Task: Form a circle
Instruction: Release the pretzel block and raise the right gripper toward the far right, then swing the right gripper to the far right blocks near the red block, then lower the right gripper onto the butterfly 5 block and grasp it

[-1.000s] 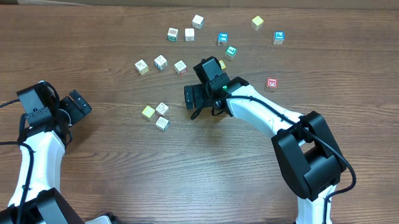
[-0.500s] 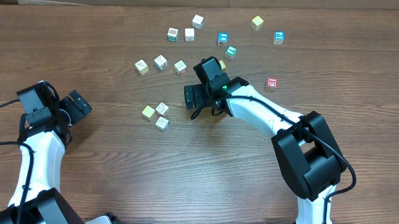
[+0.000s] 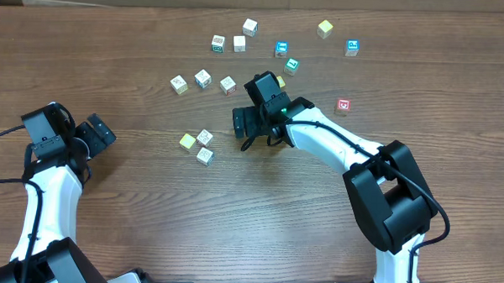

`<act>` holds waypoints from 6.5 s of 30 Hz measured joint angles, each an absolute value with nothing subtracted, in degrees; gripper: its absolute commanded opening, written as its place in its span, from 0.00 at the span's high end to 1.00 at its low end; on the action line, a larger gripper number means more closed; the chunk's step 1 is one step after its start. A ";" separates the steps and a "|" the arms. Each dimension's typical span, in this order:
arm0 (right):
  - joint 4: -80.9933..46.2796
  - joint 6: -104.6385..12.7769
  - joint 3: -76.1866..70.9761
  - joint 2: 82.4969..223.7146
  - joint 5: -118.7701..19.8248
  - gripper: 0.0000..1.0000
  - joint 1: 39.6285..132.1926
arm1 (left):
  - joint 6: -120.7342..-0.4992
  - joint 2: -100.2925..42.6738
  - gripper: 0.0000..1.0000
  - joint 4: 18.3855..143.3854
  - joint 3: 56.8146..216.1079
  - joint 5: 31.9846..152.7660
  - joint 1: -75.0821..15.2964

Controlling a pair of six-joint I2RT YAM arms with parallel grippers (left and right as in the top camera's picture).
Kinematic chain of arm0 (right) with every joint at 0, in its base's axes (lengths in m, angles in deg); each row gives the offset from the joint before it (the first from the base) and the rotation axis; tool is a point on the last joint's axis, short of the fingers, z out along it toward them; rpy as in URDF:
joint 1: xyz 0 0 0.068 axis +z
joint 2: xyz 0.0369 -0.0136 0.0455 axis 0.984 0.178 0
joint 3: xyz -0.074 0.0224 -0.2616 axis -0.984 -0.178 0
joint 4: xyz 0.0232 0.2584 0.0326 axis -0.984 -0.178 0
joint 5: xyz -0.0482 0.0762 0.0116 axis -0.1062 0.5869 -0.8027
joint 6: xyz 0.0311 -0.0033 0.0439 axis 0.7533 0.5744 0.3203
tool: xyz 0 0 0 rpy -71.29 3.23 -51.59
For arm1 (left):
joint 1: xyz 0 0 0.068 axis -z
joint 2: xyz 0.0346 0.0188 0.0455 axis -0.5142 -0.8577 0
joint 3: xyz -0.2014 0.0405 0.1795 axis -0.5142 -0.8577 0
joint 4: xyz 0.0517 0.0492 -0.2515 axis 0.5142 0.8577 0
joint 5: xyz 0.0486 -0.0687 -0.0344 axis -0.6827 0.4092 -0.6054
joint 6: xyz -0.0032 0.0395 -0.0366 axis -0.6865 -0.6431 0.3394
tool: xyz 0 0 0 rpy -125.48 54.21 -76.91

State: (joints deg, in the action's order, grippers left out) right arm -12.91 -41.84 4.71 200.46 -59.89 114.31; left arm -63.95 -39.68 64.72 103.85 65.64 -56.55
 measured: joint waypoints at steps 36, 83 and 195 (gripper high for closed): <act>-13.11 -41.82 4.71 200.46 -56.26 0.00 114.34 | -63.95 -39.68 0.00 64.72 103.87 65.67 -56.55; -43.79 -33.87 26.89 207.63 -62.60 0.00 93.51 | -63.95 -39.68 0.01 64.72 103.85 65.64 -56.55; -44.25 -40.55 24.33 210.38 -61.83 0.44 89.57 | -63.95 -39.68 0.01 64.72 103.85 65.64 -56.55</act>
State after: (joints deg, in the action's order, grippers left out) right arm -44.25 -40.55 24.33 210.38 -61.83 89.57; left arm -63.95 -39.68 64.72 103.85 65.64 -56.55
